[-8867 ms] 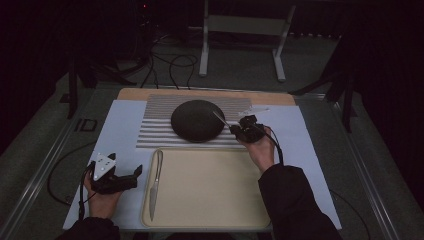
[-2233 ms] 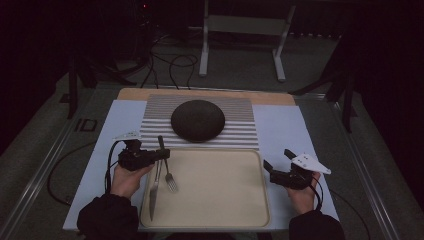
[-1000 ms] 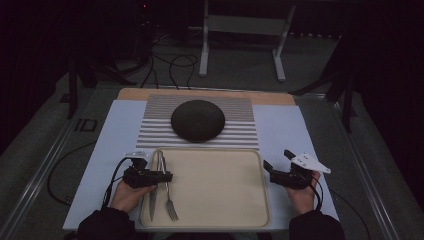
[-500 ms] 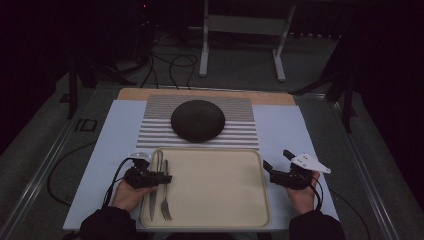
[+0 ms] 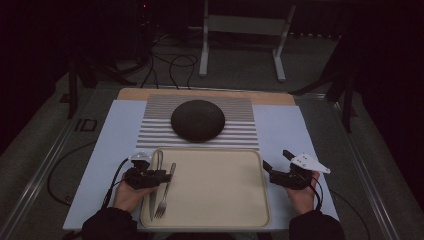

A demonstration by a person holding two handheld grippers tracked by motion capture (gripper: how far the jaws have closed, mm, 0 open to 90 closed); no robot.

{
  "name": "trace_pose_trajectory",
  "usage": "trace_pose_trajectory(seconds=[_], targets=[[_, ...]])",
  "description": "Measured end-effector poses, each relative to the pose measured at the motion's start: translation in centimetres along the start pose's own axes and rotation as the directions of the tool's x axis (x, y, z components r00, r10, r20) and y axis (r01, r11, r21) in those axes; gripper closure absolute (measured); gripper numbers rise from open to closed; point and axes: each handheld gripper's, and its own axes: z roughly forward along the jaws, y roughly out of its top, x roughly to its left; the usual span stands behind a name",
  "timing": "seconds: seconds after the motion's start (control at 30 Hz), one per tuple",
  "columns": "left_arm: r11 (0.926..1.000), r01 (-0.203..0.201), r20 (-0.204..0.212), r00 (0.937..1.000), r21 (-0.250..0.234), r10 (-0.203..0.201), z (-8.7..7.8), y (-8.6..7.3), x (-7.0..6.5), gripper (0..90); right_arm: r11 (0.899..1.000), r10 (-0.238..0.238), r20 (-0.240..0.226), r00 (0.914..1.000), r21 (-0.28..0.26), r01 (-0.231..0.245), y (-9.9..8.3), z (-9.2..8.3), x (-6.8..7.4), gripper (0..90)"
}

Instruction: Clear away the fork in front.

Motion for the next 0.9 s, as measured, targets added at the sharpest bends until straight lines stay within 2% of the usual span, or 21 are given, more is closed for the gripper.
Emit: trace_pose_trajectory(seconds=[0.07, 0.1, 0.17, 0.27, 0.37, 0.7, 0.77, 0.87, 0.9], targets=[[0.9994, -0.008, 0.007, 0.9999, -0.034, 0.008, -0.3, 0.1, -0.1, 57.5, 1.0, 0.0, -0.001, 1.0, 0.0, 0.0, 0.0, 0.0, 0.0, 11.8], [0.9994, -0.008, 0.007, 0.9999, -0.034, 0.008, -0.3, 0.1, -0.1, 55.5, 1.0, 0.0, -0.001, 1.0, 0.0, 0.0, 0.0, 0.0, 0.0, 11.8], [0.9946, -0.014, 0.004, 0.9999, -0.103, 0.015, -0.9, 0.1, -0.2, 53.9, 1.0, -0.002, -0.002, 1.0, 0.0, 0.002, 0.0, 0.0, 0.0, 11.8], [0.9894, -0.018, -0.005, 0.9998, -0.144, 0.018, -1.3, 0.2, -0.3, 53.2, 1.0, -0.004, -0.007, 1.0, 0.001, 0.004, 0.0, 0.0, 0.1, 11.8], [0.9828, -0.004, 0.005, 1.0, -0.185, 0.005, -1.5, 0.1, -0.2, 51.1, 1.0, -0.008, -0.016, 0.9998, -0.007, 0.008, 0.0, 0.0, 0.1, 11.7], [0.9688, -0.01, 0.006, 0.9999, -0.248, 0.012, -2.2, 0.0, -0.2, 41.9, 1.0, -0.017, -0.024, 0.9996, -0.002, 0.017, -0.1, 0.1, 0.2, 11.5], [0.9612, 0.001, -0.005, 1.0, -0.276, -0.003, -2.6, 0.1, -0.2, 35.9, 1.0, -0.015, -0.024, 0.9996, -0.002, 0.015, -0.1, 0.1, 0.2, 11.5], [0.9554, -0.011, -0.073, 0.9973, -0.295, -0.011, -3.0, 0.2, -0.4, 25.4, 1.0, -0.014, -0.026, 0.9995, -0.004, 0.014, -0.1, 0.1, 0.2, 11.4], [0.9554, -0.011, -0.073, 0.9973, -0.295, -0.011, -3.0, 0.2, -0.4, 21.2, 1.0, -0.014, -0.026, 0.9995, -0.004, 0.014, -0.1, 0.1, 0.2, 11.4]])
